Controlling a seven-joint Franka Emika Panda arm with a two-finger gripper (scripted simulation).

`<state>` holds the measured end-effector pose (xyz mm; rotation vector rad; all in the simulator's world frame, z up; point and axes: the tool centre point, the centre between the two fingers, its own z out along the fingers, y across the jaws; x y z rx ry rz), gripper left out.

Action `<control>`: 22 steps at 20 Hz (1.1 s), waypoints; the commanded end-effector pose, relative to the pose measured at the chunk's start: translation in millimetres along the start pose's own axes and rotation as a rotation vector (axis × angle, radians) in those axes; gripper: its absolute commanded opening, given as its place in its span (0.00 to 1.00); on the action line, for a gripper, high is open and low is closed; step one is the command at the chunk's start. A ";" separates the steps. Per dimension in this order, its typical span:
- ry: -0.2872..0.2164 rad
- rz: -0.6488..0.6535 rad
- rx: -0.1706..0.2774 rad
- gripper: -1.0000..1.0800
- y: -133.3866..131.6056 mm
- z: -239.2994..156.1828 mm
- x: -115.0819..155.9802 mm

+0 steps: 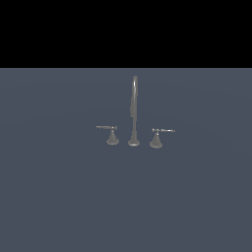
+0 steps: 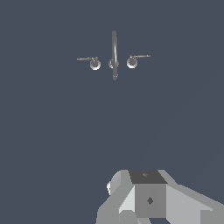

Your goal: Turn on the faucet by rotating a designated handle.

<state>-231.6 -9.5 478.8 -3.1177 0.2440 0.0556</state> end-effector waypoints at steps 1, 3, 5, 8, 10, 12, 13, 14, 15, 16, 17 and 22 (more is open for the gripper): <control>-0.004 0.033 0.014 0.00 -4.8 4.1 11.7; -0.008 0.066 0.028 0.00 -9.6 8.4 23.2; -0.013 0.104 0.042 0.00 -15.0 13.8 36.1; -0.023 0.173 0.065 0.00 -24.6 24.3 58.1; -0.031 0.224 0.078 0.00 -31.4 32.6 73.5; -0.039 0.275 0.090 0.00 -38.2 41.8 88.5; -0.044 0.301 0.096 0.00 -41.6 46.6 96.0; -0.048 0.328 0.101 0.00 -45.0 51.7 103.3; -0.052 0.354 0.105 0.00 -48.4 56.9 110.6; -0.056 0.381 0.110 0.00 -51.7 62.3 117.9; -0.060 0.408 0.113 0.00 -55.1 68.0 125.0; -0.079 0.547 0.125 0.00 -71.5 98.9 159.2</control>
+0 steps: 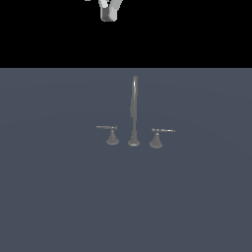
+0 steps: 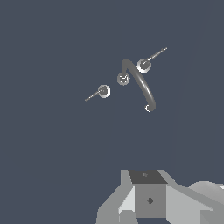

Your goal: Turn on the faucet by rotating a designated handle.

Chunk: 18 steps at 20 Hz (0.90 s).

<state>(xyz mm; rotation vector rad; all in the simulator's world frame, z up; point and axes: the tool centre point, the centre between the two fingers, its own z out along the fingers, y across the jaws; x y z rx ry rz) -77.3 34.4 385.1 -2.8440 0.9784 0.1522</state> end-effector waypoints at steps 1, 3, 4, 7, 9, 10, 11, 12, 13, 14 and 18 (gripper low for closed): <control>-0.006 0.072 0.006 0.00 -13.8 16.8 12.4; -0.009 0.129 0.008 0.00 -24.0 31.0 22.0; -0.010 0.158 0.009 0.00 -29.0 38.3 26.7; -0.011 0.245 0.009 0.00 -43.1 61.2 40.3; -0.010 0.303 0.008 0.00 -51.9 77.2 49.0; -0.009 0.332 0.007 0.00 -56.0 85.4 53.3; -0.007 0.361 0.007 0.00 -60.1 93.7 57.5; -0.005 0.390 0.005 0.00 -63.9 102.1 61.6; -0.002 0.419 0.004 0.00 -67.7 110.7 65.6; 0.001 0.448 0.003 0.00 -71.3 119.3 69.6; 0.017 0.563 -0.003 0.00 -84.1 154.9 84.6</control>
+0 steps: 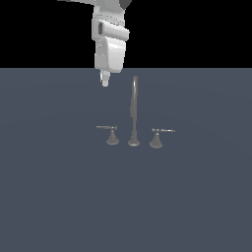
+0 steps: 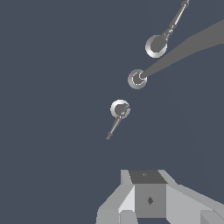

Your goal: Turn on the faucet by rotating a designated handle.

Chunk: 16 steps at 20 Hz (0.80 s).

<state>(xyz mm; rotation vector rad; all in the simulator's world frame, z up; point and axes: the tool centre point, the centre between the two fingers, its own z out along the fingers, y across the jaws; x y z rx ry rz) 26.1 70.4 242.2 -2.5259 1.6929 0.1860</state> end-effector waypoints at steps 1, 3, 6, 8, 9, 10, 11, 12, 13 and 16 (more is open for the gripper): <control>0.013 0.073 0.000 0.00 -11.2 22.9 3.9; 0.025 0.130 0.000 0.00 -19.1 41.3 7.2; 0.046 0.214 0.001 0.00 -29.5 69.4 12.3; 0.062 0.268 0.003 0.00 -35.6 88.1 15.7; 0.070 0.293 0.004 0.00 -38.2 97.0 17.3; 0.078 0.317 0.005 0.00 -40.5 105.4 18.9; 0.086 0.340 0.007 0.00 -42.5 113.3 20.4; 0.094 0.361 0.009 0.00 -44.3 120.8 21.8; 0.101 0.380 0.011 0.00 -45.9 127.8 23.1; 0.120 0.429 0.016 0.00 -49.7 145.8 26.6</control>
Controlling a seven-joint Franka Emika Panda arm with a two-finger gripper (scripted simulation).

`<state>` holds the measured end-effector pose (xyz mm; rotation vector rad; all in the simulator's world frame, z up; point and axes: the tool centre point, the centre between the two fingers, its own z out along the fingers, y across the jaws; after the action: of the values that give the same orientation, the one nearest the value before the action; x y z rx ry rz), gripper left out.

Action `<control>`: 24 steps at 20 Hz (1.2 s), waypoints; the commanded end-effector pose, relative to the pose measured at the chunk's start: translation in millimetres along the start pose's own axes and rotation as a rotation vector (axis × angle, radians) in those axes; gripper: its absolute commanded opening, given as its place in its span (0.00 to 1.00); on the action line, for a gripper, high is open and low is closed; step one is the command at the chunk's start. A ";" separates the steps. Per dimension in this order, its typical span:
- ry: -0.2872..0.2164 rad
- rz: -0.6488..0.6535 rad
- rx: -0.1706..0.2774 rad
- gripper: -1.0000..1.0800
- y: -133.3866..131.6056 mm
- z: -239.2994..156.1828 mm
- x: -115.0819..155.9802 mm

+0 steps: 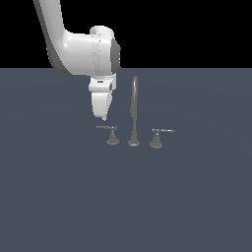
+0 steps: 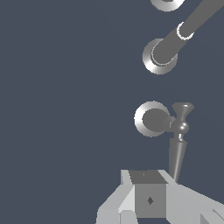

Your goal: Turn on the faucet by rotating a designated handle.

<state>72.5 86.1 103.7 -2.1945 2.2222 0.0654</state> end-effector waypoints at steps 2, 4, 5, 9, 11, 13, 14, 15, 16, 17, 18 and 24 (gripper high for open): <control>0.020 0.053 0.010 0.00 -4.7 18.8 0.1; 0.028 0.074 0.013 0.00 -6.1 26.5 0.2; 0.032 0.082 0.015 0.00 -6.7 29.7 0.3; 0.040 0.102 0.019 0.00 -8.1 37.4 0.5; 0.041 0.105 0.020 0.00 -8.3 38.3 0.5; 0.041 0.105 0.020 0.00 -8.3 38.3 0.5; 0.041 0.105 0.020 0.00 -8.3 38.3 0.5; 0.041 0.104 0.019 0.00 -8.0 38.3 0.4; 0.041 0.104 0.019 0.00 -5.2 38.5 -1.3; 0.041 0.104 0.019 0.00 -2.3 38.7 -3.0; 0.041 0.104 0.019 0.00 0.5 38.8 -4.8; 0.041 0.104 0.019 0.00 18.1 39.5 -15.1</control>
<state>61.2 97.7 67.4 -2.0811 2.3479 -0.0067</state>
